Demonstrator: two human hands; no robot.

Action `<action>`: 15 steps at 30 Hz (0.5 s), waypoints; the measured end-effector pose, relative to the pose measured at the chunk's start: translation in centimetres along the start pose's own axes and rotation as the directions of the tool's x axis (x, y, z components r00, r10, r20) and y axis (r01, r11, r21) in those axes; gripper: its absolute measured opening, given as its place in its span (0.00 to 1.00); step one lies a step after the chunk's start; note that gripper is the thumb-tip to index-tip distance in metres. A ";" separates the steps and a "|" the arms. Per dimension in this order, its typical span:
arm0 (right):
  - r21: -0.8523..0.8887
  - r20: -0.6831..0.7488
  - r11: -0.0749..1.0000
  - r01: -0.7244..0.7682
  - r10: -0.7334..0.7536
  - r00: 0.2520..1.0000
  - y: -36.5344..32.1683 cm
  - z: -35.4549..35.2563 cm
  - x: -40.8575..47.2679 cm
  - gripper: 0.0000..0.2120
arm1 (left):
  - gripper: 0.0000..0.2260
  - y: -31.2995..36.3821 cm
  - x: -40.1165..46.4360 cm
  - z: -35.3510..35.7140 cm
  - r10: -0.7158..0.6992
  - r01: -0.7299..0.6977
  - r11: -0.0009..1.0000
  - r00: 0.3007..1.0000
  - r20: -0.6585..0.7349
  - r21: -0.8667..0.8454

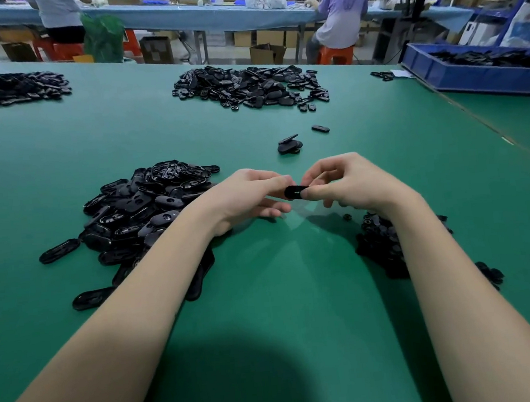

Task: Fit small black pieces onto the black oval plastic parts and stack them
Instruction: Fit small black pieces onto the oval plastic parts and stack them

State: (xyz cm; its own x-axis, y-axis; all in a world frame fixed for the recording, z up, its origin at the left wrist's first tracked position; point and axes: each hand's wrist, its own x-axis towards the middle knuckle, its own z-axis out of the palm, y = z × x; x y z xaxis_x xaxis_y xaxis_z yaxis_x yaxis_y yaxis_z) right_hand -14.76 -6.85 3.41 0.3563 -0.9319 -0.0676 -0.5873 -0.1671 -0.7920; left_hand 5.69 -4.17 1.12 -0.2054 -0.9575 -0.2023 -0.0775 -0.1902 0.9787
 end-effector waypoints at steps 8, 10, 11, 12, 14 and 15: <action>-0.276 0.078 0.955 -0.105 0.131 0.988 -0.6 -1.9 -0.3 0.07 | 0.04 -0.4 0.1 0.6 -0.012 0.009 0.998 0.999 -0.052 -0.060; -0.403 0.082 0.902 -0.154 0.203 0.976 -0.2 -2.9 -0.5 0.05 | 0.04 -0.5 0.1 0.8 -0.011 0.006 0.997 0.998 -0.065 -0.071; -0.439 0.056 0.881 -0.177 0.224 0.973 -0.1 -3.3 -0.5 0.04 | 0.04 -0.5 0.1 0.8 -0.007 0.002 0.997 0.997 -0.073 -0.072; -0.458 0.018 0.866 -0.202 0.236 0.972 0.1 -3.7 -0.6 0.03 | 0.04 -0.6 0.2 0.8 -0.004 -0.002 0.998 0.997 -0.081 -0.070; -0.477 -0.037 0.845 -0.240 0.253 0.967 0.4 -4.0 -0.7 0.04 | 0.03 -0.6 0.2 0.8 -0.004 -0.002 0.998 0.995 -0.097 -0.069; -0.485 -0.039 0.838 -0.251 0.266 0.963 0.5 -3.9 -0.8 0.05 | 0.03 -0.6 0.2 0.8 -0.006 -0.002 0.997 0.995 -0.104 -0.072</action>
State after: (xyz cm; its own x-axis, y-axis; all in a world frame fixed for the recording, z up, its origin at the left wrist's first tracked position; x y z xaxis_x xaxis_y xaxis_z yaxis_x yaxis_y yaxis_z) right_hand -18.20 -7.44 5.46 0.1584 -0.9546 -0.2524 -0.9339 -0.0619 -0.3522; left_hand 4.87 -4.10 0.40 -0.1025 -0.9738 -0.2031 -0.0069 -0.2035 0.9790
